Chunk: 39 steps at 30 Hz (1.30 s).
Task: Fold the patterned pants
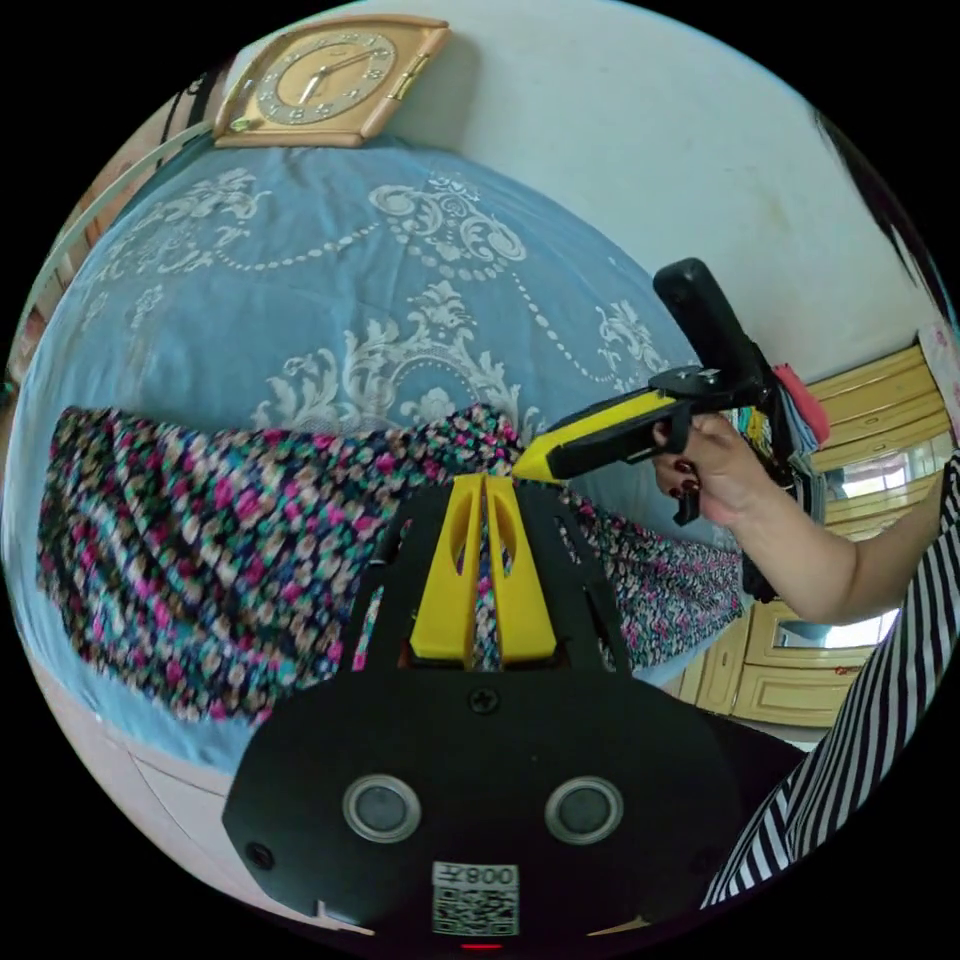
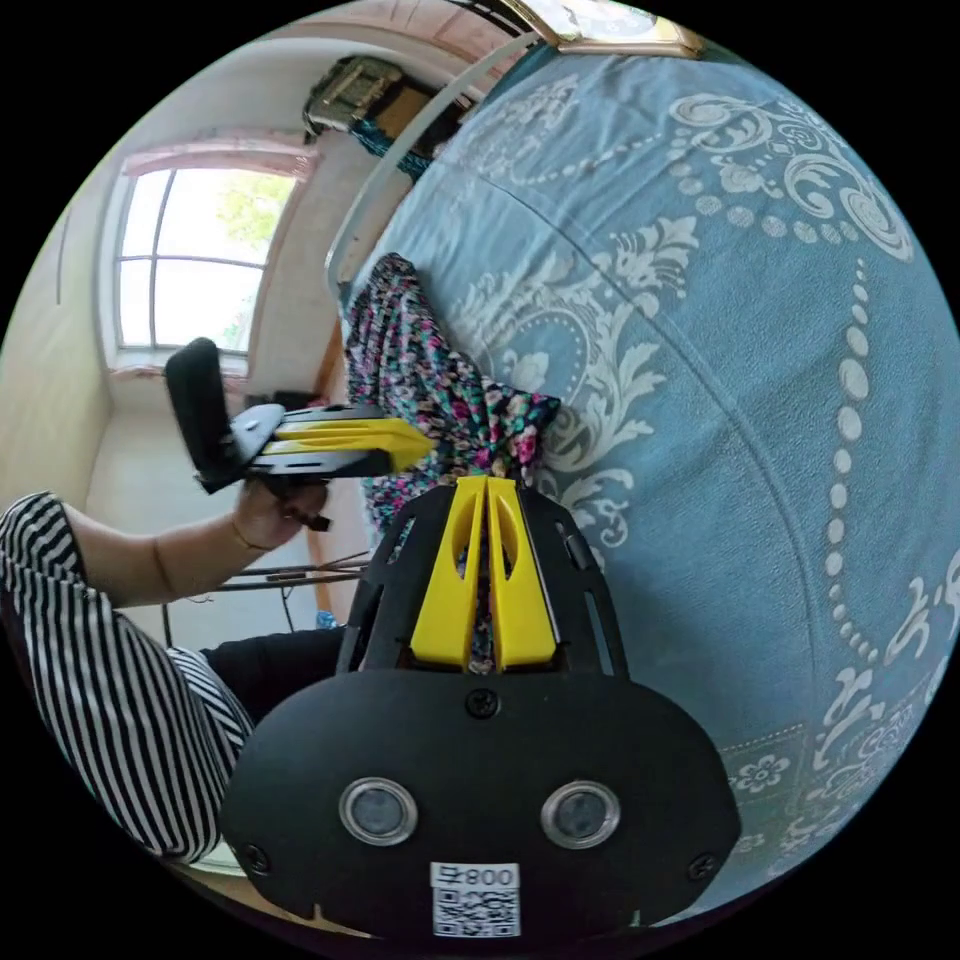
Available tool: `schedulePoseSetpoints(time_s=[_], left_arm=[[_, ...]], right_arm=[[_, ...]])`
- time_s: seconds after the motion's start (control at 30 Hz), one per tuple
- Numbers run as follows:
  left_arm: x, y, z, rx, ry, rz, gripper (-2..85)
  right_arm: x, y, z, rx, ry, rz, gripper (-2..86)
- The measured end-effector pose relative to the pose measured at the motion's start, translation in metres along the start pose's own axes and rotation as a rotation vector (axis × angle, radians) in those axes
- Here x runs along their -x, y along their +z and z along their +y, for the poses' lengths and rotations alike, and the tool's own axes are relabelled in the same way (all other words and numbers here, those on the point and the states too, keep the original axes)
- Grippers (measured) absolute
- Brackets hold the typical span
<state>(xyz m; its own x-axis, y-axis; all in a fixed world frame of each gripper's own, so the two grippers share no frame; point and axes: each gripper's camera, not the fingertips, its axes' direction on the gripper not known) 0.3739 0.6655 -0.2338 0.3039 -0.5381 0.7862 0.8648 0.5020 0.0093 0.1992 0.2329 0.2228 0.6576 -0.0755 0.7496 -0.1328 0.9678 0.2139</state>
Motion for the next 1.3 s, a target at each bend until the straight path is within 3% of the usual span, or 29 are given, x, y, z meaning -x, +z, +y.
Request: schedulePoseSetpoints(time_s=[0.13, 0.2, 0.4, 0.5, 0.6, 0.7, 0.87, 0.97, 1.07, 1.13, 1.3], left_arm=[[0.012, -0.012, 0.033, 0.084, -0.077, -0.114, 0.2], [0.020, 0.001, 0.052, 0.274, -0.104, -0.188, 0.2], [0.011, 0.003, 0.066, 0.262, -0.131, -0.180, 0.1], [-0.013, 0.009, 0.055, 0.206, -0.032, -0.159, 0.1], [-0.025, 0.033, 0.061, 0.295, 0.022, -0.208, 0.1], [-0.022, 0.028, 0.070, 0.284, -0.103, -0.137, 0.1], [-0.012, 0.006, 0.051, 0.112, -0.173, -0.231, 0.2], [0.008, 0.025, 0.047, 0.236, -0.249, -0.334, 0.2], [0.002, 0.029, 0.054, 0.234, -0.265, -0.284, 0.2], [-0.018, 0.028, 0.052, 0.217, -0.237, -0.340, 0.2], [-0.110, 0.071, 0.032, 0.261, 0.026, -0.160, 0.1]], right_arm=[[0.003, 0.002, 0.001, -0.020, 0.015, 0.001, 0.0], [0.005, 0.001, 0.003, -0.025, 0.021, -0.011, 0.0], [0.019, -0.005, 0.008, -0.024, 0.041, 0.042, 0.0], [0.024, -0.004, 0.011, -0.011, 0.030, 0.032, 0.0], [0.028, -0.007, 0.017, -0.005, 0.034, 0.003, 0.0], [0.035, -0.013, 0.025, -0.018, 0.047, 0.020, 0.0], [0.054, -0.023, 0.040, -0.045, 0.051, 0.086, 0.0], [0.067, -0.035, 0.059, -0.082, 0.058, 0.120, 0.1], [0.078, -0.055, 0.097, -0.142, 0.087, 0.104, 0.1], [0.089, -0.065, 0.129, -0.169, 0.104, 0.085, 0.1], [0.123, -0.056, 0.233, -0.135, 0.218, 0.032, 0.1]])
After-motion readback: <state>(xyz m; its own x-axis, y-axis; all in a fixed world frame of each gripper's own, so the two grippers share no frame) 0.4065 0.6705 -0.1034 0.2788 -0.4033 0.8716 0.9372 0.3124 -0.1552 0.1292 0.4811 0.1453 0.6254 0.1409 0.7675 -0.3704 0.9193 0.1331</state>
